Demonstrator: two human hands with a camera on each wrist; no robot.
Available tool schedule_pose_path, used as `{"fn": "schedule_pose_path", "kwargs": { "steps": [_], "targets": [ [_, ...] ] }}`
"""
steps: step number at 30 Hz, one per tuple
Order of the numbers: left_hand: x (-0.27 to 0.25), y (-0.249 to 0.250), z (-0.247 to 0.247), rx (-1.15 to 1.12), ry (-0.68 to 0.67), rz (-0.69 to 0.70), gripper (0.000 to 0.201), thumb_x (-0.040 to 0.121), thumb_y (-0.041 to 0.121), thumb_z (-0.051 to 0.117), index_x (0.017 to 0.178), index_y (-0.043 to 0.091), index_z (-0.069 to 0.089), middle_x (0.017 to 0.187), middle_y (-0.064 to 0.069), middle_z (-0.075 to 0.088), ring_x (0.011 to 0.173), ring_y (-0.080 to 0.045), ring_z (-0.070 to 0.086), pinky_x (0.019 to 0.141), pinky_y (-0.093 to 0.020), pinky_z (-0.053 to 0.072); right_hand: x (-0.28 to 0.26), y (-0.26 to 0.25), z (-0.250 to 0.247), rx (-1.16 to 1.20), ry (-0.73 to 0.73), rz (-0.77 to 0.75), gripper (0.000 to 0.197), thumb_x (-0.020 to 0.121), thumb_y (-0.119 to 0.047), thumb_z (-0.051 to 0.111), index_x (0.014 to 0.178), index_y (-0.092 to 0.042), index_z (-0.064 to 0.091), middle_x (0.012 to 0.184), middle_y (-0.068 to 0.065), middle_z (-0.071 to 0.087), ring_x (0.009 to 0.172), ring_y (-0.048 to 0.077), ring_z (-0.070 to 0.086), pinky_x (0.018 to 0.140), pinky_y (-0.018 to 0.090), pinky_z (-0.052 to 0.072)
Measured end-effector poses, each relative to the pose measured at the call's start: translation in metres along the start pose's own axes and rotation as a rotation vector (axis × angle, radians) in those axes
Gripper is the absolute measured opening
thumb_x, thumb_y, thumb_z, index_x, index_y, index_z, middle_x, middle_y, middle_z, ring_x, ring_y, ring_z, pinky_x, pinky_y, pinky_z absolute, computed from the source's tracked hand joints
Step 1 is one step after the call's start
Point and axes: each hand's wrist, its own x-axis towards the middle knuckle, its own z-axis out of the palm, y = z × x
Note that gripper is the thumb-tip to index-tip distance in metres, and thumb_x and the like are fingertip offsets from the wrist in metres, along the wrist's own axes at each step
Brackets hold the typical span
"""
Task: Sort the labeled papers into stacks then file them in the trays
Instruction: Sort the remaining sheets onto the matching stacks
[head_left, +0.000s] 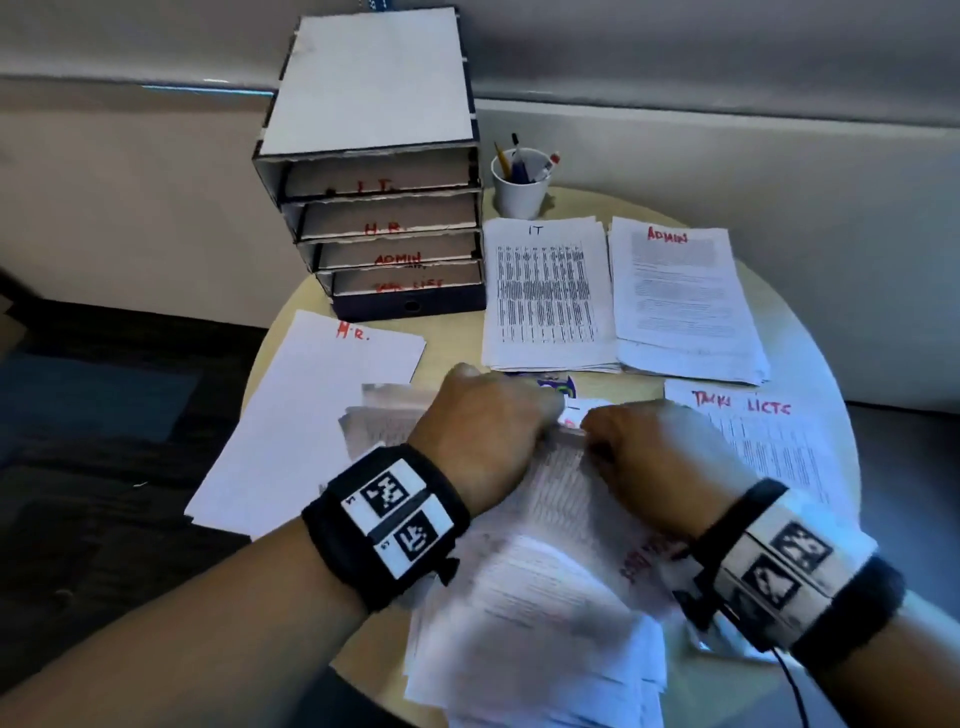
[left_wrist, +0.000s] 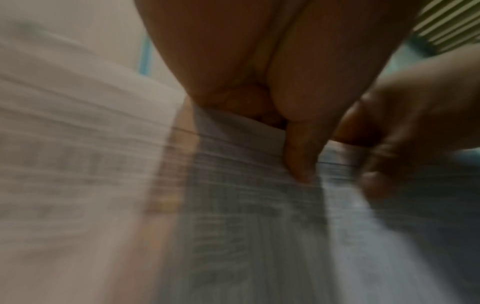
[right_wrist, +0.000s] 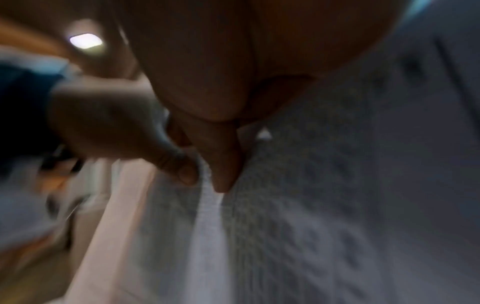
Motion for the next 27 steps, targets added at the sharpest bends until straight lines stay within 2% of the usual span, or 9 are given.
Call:
{"fn": "schedule_pose_path", "kwargs": {
  "steps": [2,5,8,10,12,16,22,24,27],
  "targets": [
    [-0.005,-0.031,0.004,-0.010,0.216,-0.145,0.018,0.087,0.029,0.053,0.103,0.029,0.062,0.104,0.004,0.065,0.106,-0.024,0.057,0.099,-0.044,0.035,0.001,0.026,0.005,0.256,-0.021,0.115,0.020,0.076,-0.040,0.061,0.066,-0.026,0.051,0.064,-0.004,0.057,0.072,0.023,0.060,0.062,0.034,0.044],
    [-0.023,-0.079,0.014,-0.050,0.545,-0.511,0.067,0.072,0.030,0.075,0.133,0.018,0.050,0.132,-0.010,0.053,0.124,-0.030,0.045,0.105,-0.047,0.035,0.001,0.058,0.003,0.670,0.152,0.278,0.014,0.069,-0.039,0.069,0.062,-0.029,0.062,0.050,-0.009,0.052,0.054,0.012,0.052,0.051,0.029,0.042],
    [-0.024,-0.077,0.022,-0.884,0.353,-0.771,0.088,0.071,0.029,0.085,0.145,0.015,0.040,0.133,-0.002,0.052,0.116,-0.014,0.054,0.097,-0.032,0.045,0.002,0.062,-0.008,1.033,0.245,0.276,0.017,0.083,-0.009,0.072,0.069,-0.014,0.064,0.054,-0.008,0.057,0.049,0.009,0.048,0.045,0.021,0.036],
    [-0.016,-0.065,0.026,-1.449,0.224,-0.667,0.059,0.072,0.027,0.081,0.126,0.013,0.059,0.110,-0.001,0.070,0.093,-0.012,0.066,0.084,-0.028,0.050,0.005,0.051,-0.013,1.253,0.297,0.237,0.011,0.085,-0.002,0.068,0.081,-0.012,0.069,0.071,-0.002,0.071,0.059,0.012,0.061,0.053,0.023,0.047],
    [-0.003,-0.051,0.015,-1.427,0.308,-0.550,0.039,0.075,0.025,0.083,0.107,0.007,0.069,0.098,-0.009,0.072,0.086,-0.019,0.066,0.079,-0.031,0.050,0.009,0.040,-0.009,1.352,0.384,0.229,0.016,0.083,-0.001,0.071,0.087,-0.016,0.073,0.084,-0.001,0.077,0.074,0.015,0.071,0.064,0.027,0.056],
    [0.005,-0.032,-0.012,-1.153,0.561,-0.332,0.025,0.085,0.010,0.076,0.109,0.009,0.073,0.103,0.001,0.076,0.095,-0.010,0.073,0.082,-0.022,0.056,0.001,0.026,0.001,1.232,0.654,0.354,0.023,0.074,-0.027,0.084,0.086,-0.011,0.072,0.079,-0.011,0.076,0.078,0.005,0.072,0.074,0.021,0.055],
    [-0.032,-0.047,0.046,-1.175,0.467,-0.570,0.050,0.068,0.031,0.088,0.111,0.011,0.072,0.106,-0.001,0.076,0.102,-0.017,0.072,0.093,-0.043,0.056,-0.025,0.021,0.047,1.178,0.447,0.303,0.021,0.068,-0.017,0.088,0.083,-0.011,0.075,0.070,-0.014,0.074,0.069,-0.005,0.068,0.068,0.011,0.051],
    [-0.036,-0.048,0.057,-1.226,0.411,-0.618,0.037,0.074,0.013,0.086,0.108,0.011,0.071,0.101,0.003,0.077,0.096,-0.011,0.072,0.087,-0.034,0.056,-0.030,0.024,0.060,1.218,0.400,0.305,0.028,0.065,-0.021,0.089,0.082,-0.004,0.073,0.073,-0.004,0.076,0.066,-0.003,0.064,0.069,0.014,0.049],
    [-0.030,-0.038,0.052,-1.244,0.394,-0.596,0.031,0.078,0.000,0.079,0.106,0.011,0.072,0.100,0.003,0.077,0.094,-0.010,0.072,0.085,-0.030,0.058,-0.027,0.015,0.057,1.201,0.501,0.265,0.004,0.081,-0.015,0.076,0.085,-0.016,0.075,0.074,-0.018,0.074,0.072,-0.002,0.068,0.071,0.003,0.043]
  ]
}}
